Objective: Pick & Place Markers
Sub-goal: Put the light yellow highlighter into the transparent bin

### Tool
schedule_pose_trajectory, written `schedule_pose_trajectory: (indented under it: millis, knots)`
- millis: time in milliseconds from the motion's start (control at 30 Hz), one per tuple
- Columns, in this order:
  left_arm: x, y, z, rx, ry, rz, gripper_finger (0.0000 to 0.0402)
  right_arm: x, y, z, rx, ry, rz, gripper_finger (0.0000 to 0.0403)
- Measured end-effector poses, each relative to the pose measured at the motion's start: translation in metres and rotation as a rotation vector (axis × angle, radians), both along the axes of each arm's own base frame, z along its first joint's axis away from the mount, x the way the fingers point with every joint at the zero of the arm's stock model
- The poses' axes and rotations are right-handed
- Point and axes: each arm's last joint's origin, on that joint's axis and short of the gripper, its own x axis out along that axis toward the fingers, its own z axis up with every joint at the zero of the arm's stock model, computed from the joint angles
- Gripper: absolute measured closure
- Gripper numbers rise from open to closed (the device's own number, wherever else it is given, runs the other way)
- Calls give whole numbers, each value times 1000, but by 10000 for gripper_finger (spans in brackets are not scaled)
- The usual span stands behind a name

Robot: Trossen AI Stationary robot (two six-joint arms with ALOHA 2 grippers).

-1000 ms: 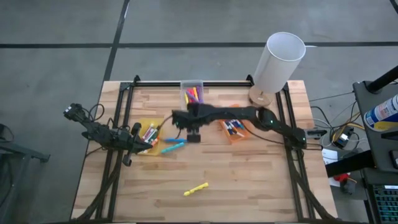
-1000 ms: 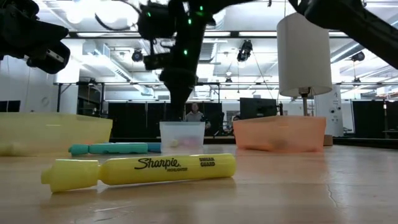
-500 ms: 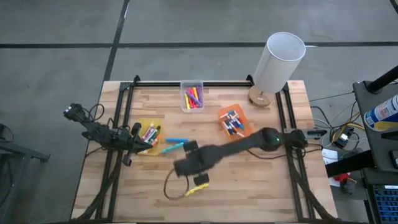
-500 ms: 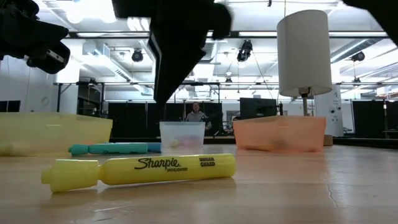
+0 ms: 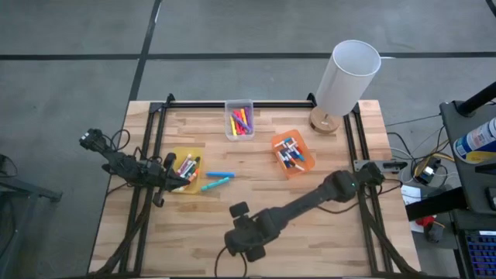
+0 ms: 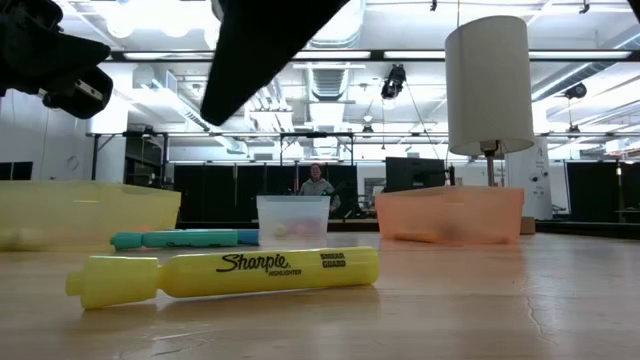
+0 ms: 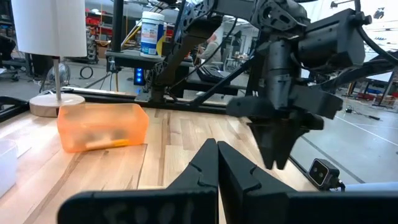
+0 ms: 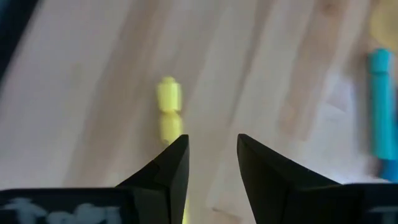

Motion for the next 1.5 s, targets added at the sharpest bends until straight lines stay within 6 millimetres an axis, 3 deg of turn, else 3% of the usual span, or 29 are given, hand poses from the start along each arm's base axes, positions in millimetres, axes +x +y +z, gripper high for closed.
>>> schedule_pose_trajectory:
  millis: [167,700,967,1167,1367,1500]
  knots:
    - [0,0,0,0,0,0,402,2,7,-13,90,-7,-2,275]
    - [0,0,0,0,0,0,402,-10,3,-73,120,105,-16,275]
    - [0,0,0,0,0,0,402,-11,2,-75,137,111,-50,285]
    - [0,0,0,0,0,1,402,-8,-3,-72,142,112,-53,342]
    - [0,0,0,0,0,0,402,4,-25,-68,116,99,-81,351]
    - [0,0,0,0,0,0,402,14,-43,-60,112,81,-100,337]
